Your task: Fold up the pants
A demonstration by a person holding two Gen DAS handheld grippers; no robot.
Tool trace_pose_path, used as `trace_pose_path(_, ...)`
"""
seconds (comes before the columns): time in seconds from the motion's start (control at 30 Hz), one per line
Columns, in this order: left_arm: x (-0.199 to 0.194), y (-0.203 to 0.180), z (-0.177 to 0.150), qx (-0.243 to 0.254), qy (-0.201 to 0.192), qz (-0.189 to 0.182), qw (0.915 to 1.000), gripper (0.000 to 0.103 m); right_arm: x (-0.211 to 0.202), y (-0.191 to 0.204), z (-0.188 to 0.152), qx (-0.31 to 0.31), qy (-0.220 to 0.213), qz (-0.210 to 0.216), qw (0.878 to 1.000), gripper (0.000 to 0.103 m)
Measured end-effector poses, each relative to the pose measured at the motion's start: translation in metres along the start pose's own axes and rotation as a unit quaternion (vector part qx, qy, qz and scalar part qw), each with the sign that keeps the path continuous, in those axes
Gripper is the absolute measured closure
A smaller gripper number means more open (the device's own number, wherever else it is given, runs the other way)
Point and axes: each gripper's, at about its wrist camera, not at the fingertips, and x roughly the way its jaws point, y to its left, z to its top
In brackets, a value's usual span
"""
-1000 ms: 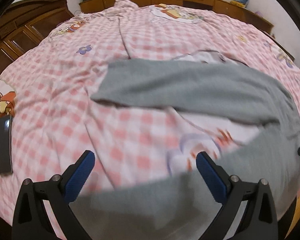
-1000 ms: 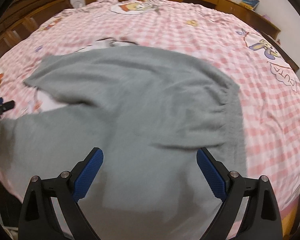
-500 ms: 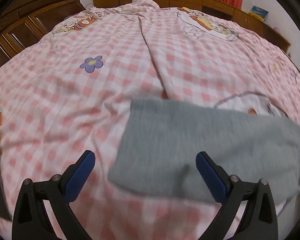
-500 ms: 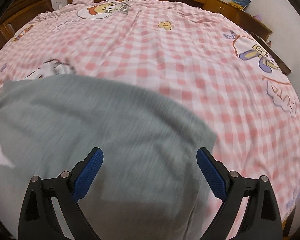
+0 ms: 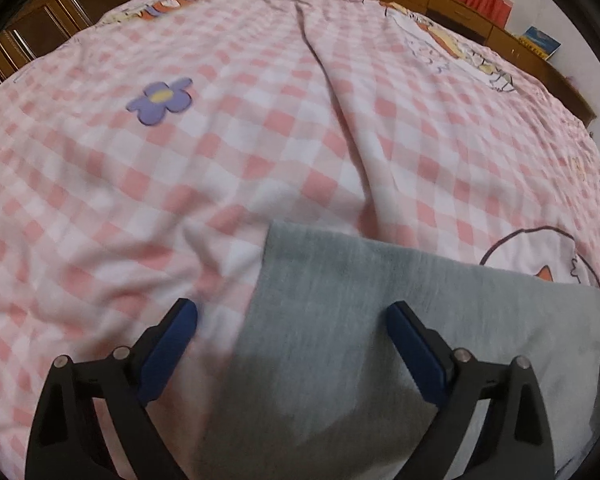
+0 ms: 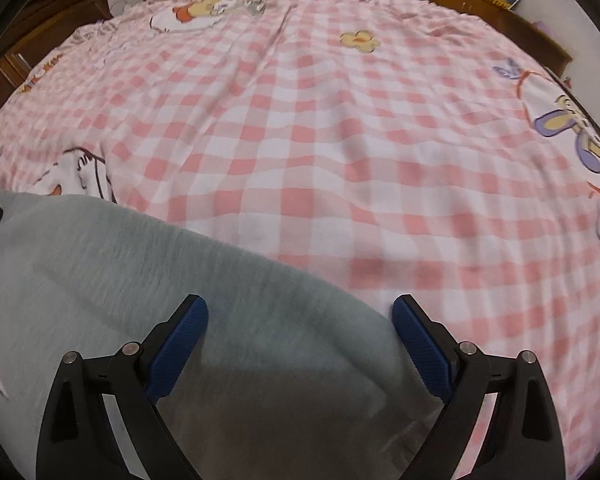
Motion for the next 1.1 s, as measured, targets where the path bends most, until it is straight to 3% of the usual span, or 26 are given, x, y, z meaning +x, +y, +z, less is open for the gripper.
trace_pose_path(0.17,0.004,-0.004,0.006,-0.005,-0.011,-0.015,0.9998,0.008,0.010,0.004,0.002,-0.016,0.002,0.004,1.000,0.007)
trace_pose_path(0.23,0.005,-0.006,0.008,-0.007,-0.010,-0.014,0.9998,0.021,0.010,0.002,0.000,-0.007,-0.003,0.015,1.000,0.007)
trace_pose_path(0.33,0.004,-0.012,0.010,0.000,-0.009,-0.001,1.0000,0.038,0.005,0.001,-0.004,0.000,-0.003,0.028,1.000,0.017)
trace_pose_path(0.37,0.003,-0.014,0.009,0.004,-0.011,0.000,0.9999,0.043,0.003,0.003,-0.005,-0.004,-0.002,0.030,1.000,0.024)
trace_pose_path(0.43,-0.001,-0.016,0.007,0.009,-0.011,-0.008,0.9999,0.070,-0.003,0.008,-0.009,-0.019,-0.005,0.030,0.999,0.037)
trace_pose_path(0.53,-0.009,-0.021,0.005,0.020,-0.012,-0.032,0.9992,0.081,-0.009,0.014,-0.013,-0.038,-0.008,0.024,0.999,0.059)
trace_pose_path(0.6,-0.015,-0.024,0.003,0.024,-0.021,-0.041,0.9987,0.084,-0.016,0.013,-0.014,-0.037,-0.013,0.024,0.999,0.086)
trace_pose_path(0.63,-0.018,-0.025,0.004,0.025,-0.023,-0.045,0.9984,0.091,-0.019,0.009,-0.012,-0.030,-0.018,0.033,0.999,0.093)
trace_pose_path(0.87,-0.061,-0.017,0.013,0.003,-0.077,-0.075,0.9942,0.100,-0.053,0.009,-0.015,-0.030,-0.062,0.045,0.997,0.097)
trace_pose_path(1.1,-0.077,-0.013,0.008,0.014,-0.075,-0.069,0.9947,0.098,-0.075,0.020,-0.021,-0.053,-0.077,0.055,0.994,0.097)
